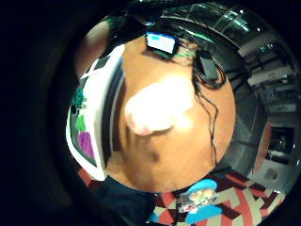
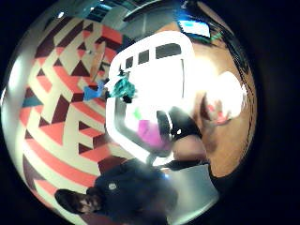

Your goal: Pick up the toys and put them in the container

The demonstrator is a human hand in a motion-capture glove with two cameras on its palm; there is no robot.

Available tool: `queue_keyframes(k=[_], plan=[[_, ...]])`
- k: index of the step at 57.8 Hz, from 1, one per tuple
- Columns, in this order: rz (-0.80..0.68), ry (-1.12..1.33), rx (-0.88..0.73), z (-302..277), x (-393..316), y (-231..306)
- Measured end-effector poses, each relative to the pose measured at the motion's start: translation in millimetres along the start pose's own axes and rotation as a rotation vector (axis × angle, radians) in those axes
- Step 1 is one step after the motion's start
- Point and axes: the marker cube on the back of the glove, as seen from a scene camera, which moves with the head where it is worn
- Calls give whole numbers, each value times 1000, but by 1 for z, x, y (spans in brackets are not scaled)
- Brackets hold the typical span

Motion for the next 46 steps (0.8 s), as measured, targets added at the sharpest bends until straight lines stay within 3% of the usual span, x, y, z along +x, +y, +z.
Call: queue_keyframes(k=[16,29,46], plan=[[97,87,-208,106,46,-15],[112,182,-184,128,51,-16],[20,165,-39,119,57,-3]])
